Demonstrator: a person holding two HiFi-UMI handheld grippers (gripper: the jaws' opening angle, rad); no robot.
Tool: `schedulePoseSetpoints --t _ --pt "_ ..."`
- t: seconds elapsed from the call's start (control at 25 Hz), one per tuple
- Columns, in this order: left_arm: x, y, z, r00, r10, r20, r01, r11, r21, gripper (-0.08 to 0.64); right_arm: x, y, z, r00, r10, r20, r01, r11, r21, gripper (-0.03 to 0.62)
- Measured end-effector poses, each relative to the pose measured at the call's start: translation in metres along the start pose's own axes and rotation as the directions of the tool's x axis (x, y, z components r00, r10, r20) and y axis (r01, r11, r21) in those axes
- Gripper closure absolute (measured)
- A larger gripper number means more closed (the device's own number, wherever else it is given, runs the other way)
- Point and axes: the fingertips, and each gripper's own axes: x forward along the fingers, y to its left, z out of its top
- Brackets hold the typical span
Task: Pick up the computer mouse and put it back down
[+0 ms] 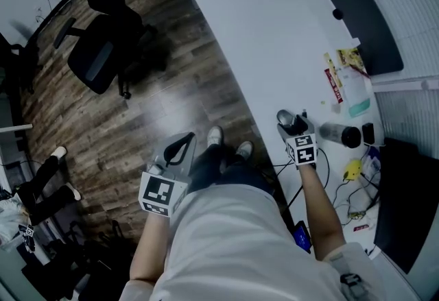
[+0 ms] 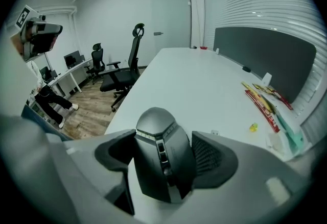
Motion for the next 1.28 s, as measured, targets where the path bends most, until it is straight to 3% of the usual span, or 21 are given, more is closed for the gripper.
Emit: schedulePoseSetpoints --t 0.84,1.28 --pt "-0.005 0.005 -0.005 1.0 -0.005 -0.007 0.005 1.0 0.009 0.551 -0.007 -0.002 0.007 0.999 -0.02 0.029 0.02 1.0 0.009 0.23" --pt "0.012 -0.007 0.014 0.996 -0.092 0.014 0.091 0.994 0.055 0.551 -0.063 0.011 0.047 0.986 0.009 0.167 -0.023 0.996 0.083 0.23"
